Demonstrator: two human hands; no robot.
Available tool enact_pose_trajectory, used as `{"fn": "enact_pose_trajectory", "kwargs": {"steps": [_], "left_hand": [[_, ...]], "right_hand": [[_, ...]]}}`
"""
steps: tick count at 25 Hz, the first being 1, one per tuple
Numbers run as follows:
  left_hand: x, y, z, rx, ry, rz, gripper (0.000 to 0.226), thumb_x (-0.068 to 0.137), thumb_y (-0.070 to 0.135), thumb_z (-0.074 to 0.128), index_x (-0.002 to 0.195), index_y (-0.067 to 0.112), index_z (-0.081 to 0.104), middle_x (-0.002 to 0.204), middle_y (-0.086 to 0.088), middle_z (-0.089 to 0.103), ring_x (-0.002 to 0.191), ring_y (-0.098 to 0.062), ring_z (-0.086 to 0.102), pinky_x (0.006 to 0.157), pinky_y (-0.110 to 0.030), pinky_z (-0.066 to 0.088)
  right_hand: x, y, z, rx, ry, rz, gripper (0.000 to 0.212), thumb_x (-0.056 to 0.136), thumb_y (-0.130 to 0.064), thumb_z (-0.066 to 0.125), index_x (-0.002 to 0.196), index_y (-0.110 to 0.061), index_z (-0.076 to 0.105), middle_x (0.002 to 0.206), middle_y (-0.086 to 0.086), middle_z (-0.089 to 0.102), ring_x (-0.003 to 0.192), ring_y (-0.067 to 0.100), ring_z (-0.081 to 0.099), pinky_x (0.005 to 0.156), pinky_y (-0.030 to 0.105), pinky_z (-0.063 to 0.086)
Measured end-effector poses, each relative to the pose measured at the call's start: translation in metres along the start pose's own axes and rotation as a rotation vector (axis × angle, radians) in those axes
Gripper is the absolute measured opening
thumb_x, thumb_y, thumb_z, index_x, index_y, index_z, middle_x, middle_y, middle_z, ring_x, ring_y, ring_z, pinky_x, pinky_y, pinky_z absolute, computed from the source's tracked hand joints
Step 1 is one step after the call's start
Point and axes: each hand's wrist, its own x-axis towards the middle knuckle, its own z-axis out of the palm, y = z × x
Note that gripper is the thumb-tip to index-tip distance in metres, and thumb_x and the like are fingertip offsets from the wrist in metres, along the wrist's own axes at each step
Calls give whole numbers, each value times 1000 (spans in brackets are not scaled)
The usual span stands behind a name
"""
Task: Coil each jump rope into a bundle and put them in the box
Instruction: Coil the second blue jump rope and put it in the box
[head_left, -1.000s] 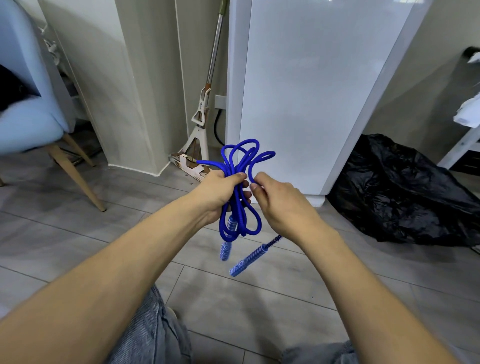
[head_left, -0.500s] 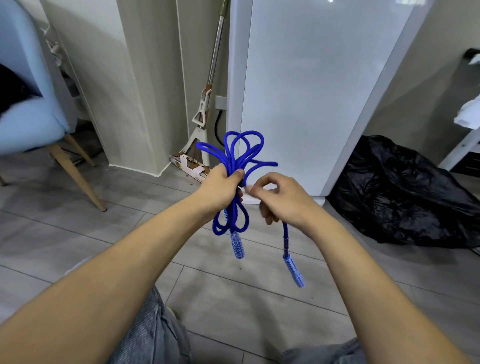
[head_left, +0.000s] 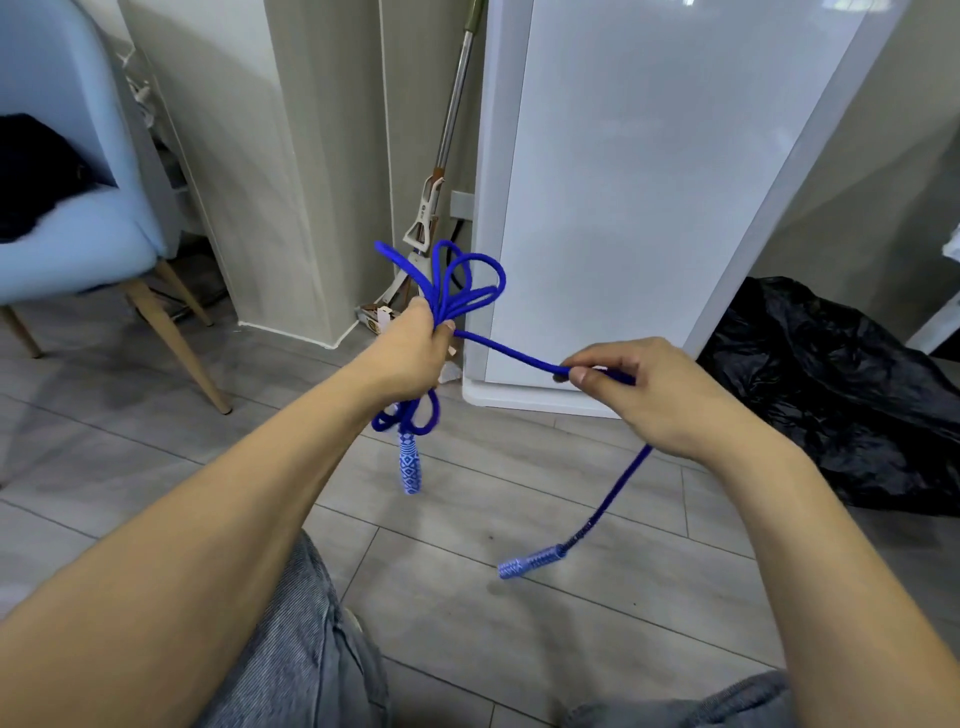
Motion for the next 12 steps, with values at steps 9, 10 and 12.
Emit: {"fn": "enact_pose_trajectory", "kwargs": {"steps": [9, 10, 12], "left_hand": [[-37, 22, 37, 728, -532, 426, 32, 102, 30, 49, 133, 22, 49, 117, 1, 55, 100, -16, 53, 84, -31, 48], [-42, 27, 36, 749, -511, 497, 33, 102, 32, 49, 134, 23, 49, 112, 3, 53, 97, -14, 51, 81, -28, 46], [-54, 37, 32, 700, -476, 651, 29, 101, 36, 49, 129, 26, 52, 102, 8, 49, 93, -13, 49, 79, -30, 45]], "right_hand": [[-7, -19, -13, -180, 359, -287, 13, 90, -40, 71, 92, -26, 73, 73, -6, 60, 63, 13, 48, 62, 28, 41], [-7, -16, -16, -91, 369, -265, 12, 88, -38, 73, 90, -27, 74, 75, -2, 63, 63, 15, 47, 61, 30, 42], [-3, -8, -19, 118, 364, -208, 7, 85, -31, 78, 86, -25, 77, 79, 6, 70, 62, 17, 51, 63, 32, 45]]}}
